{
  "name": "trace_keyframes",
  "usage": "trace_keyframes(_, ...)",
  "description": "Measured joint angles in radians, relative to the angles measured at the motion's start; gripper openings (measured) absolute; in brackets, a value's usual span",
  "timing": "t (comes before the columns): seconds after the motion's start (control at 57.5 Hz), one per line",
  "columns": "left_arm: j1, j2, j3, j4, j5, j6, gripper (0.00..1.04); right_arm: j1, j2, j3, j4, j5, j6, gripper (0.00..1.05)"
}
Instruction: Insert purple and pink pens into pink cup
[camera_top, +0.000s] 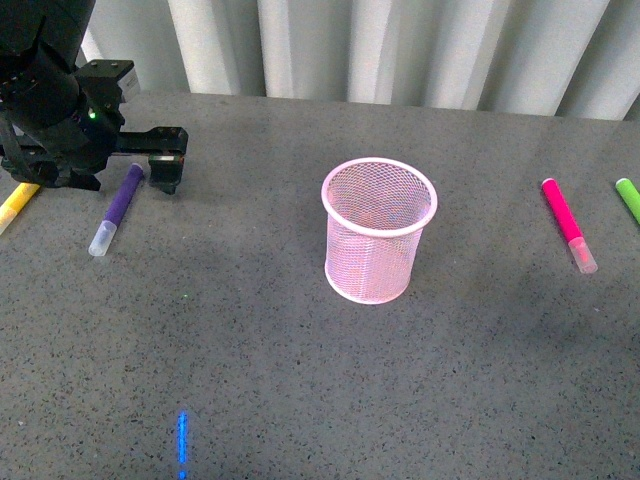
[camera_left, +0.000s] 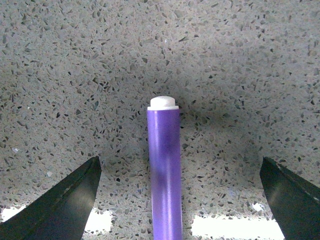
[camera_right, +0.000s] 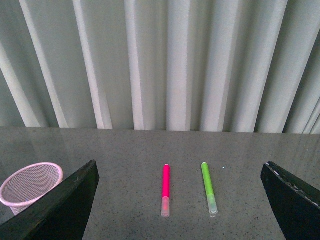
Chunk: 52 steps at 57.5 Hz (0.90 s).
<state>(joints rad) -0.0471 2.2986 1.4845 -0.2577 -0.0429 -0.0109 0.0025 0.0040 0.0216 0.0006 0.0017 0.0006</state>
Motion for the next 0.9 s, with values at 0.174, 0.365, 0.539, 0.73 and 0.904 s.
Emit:
trace_keyframes(0.174,0.001,0.023,0.042,-0.042,0.002,0.001,0.98,0.0,0.0,0.0,0.0,0.0,0.0,0.98)
trace_keyframes(0.365,0.0,0.036,0.082,-0.1,0.005,0.0,0.98,0.0,0.0,0.0,0.0,0.0,0.0,0.98)
trace_keyframes(0.539,-0.006,0.039,0.093,-0.138,0.002,0.0,0.83,0.0,0.0,0.0,0.0,0.0,0.0,0.98)
trace_keyframes(0.73,-0.01,0.039,0.096,-0.149,0.001,-0.024,0.57,0.0,0.0,0.0,0.0,0.0,0.0,0.98)
trace_keyframes(0.904,-0.011,0.039,0.09,-0.147,-0.007,-0.069,0.3,0.0,0.0,0.0,0.0,0.0,0.0,0.98)
